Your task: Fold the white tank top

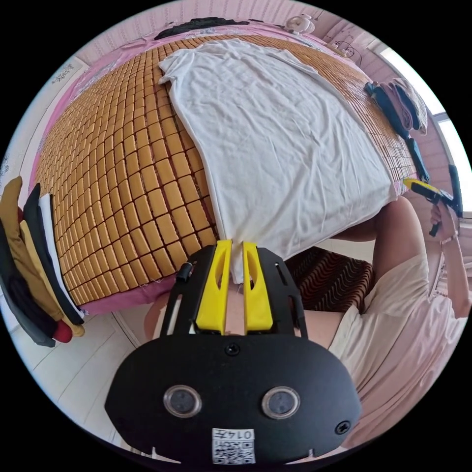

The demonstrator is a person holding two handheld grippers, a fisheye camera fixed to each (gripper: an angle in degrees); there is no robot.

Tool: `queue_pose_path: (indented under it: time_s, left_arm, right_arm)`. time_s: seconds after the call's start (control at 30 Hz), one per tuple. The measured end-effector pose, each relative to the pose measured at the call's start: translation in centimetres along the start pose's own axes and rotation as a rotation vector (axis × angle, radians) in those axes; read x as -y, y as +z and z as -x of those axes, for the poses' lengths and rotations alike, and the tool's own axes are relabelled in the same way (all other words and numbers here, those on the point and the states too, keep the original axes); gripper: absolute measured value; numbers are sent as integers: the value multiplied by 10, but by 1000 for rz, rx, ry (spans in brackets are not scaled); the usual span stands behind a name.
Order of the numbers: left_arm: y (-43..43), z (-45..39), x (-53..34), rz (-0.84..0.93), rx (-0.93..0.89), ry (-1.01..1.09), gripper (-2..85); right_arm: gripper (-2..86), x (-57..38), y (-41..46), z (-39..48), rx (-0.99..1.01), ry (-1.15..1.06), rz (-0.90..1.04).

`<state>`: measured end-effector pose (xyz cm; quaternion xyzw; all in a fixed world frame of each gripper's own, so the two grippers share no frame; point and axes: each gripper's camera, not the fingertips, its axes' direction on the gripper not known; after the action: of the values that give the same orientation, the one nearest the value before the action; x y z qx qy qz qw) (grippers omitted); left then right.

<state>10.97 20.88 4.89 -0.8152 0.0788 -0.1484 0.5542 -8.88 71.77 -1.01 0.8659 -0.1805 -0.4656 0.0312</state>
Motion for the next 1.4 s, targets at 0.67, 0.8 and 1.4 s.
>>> queue_pose_path:
  time_s: [0.67, 0.8, 1.4]
  left_arm:
    - [-16, -56, -19, -104, 79, 2, -1]
    - [-37, -65, -47, -205, 63, -1, 1]
    - [-31, -108, 12, -441, -87, 114, 47]
  right_arm:
    - [9, -71, 16, -21, -146, -23, 45]
    - [10, -95, 0, -30, -98, -19, -29]
    - [61, 17, -24, -25, 69, -156, -280]
